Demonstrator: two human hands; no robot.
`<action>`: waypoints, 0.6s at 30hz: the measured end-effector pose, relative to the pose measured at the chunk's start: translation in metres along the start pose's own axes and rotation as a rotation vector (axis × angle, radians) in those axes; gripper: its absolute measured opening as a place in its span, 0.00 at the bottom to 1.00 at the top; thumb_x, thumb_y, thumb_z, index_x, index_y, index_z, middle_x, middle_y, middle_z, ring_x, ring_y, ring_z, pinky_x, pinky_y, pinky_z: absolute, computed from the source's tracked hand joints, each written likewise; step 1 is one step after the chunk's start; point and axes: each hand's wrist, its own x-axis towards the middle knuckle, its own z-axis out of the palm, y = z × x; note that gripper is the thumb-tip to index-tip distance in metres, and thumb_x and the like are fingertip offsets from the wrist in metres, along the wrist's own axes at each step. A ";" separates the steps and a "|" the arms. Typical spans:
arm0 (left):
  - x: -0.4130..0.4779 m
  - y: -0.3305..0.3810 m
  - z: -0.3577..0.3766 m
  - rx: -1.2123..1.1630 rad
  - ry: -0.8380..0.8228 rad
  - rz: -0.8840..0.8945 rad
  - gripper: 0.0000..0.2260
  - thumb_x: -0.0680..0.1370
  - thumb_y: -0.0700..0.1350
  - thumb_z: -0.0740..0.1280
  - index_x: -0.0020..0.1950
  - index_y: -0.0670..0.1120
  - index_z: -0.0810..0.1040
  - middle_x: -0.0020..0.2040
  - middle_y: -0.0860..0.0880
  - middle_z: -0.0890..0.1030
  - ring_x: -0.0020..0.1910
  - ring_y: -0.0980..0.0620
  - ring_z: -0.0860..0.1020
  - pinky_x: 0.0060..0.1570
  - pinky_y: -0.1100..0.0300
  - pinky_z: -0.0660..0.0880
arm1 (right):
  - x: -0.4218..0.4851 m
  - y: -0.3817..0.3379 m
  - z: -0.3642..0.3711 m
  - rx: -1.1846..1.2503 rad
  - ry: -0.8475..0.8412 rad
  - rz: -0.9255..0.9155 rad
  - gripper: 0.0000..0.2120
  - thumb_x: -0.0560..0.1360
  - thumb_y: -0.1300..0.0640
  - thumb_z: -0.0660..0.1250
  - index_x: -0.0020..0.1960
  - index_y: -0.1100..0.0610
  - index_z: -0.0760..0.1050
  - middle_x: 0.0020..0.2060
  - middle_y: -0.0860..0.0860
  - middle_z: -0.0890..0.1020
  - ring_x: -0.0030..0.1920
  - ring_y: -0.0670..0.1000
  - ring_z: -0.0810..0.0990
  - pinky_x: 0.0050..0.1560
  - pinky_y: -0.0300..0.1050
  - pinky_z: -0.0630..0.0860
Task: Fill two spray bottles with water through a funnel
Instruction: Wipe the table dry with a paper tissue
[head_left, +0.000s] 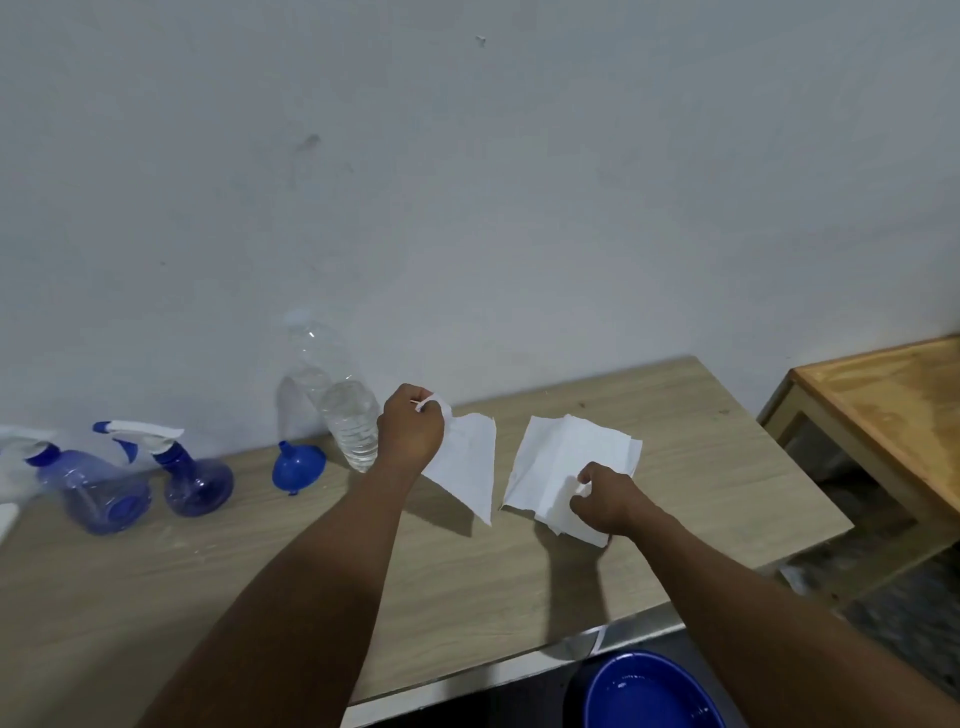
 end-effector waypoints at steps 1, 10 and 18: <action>0.000 -0.003 -0.003 0.002 -0.018 -0.009 0.08 0.78 0.40 0.60 0.52 0.48 0.77 0.46 0.53 0.78 0.46 0.50 0.76 0.46 0.59 0.69 | -0.004 -0.002 0.001 -0.089 0.043 -0.020 0.20 0.78 0.52 0.64 0.67 0.58 0.69 0.62 0.55 0.77 0.60 0.56 0.77 0.55 0.46 0.74; -0.011 -0.023 -0.048 0.012 -0.392 -0.081 0.09 0.77 0.36 0.62 0.45 0.46 0.81 0.42 0.48 0.80 0.41 0.49 0.76 0.44 0.58 0.73 | -0.035 -0.092 -0.005 0.485 -0.034 -0.114 0.19 0.77 0.54 0.67 0.67 0.53 0.71 0.57 0.53 0.81 0.57 0.52 0.78 0.56 0.43 0.74; -0.006 -0.048 -0.124 -0.049 -0.600 -0.172 0.08 0.78 0.38 0.65 0.50 0.47 0.82 0.47 0.45 0.84 0.44 0.47 0.81 0.49 0.53 0.80 | -0.068 -0.170 0.041 0.619 -0.409 -0.091 0.03 0.76 0.60 0.63 0.47 0.55 0.76 0.43 0.53 0.79 0.42 0.52 0.76 0.46 0.49 0.70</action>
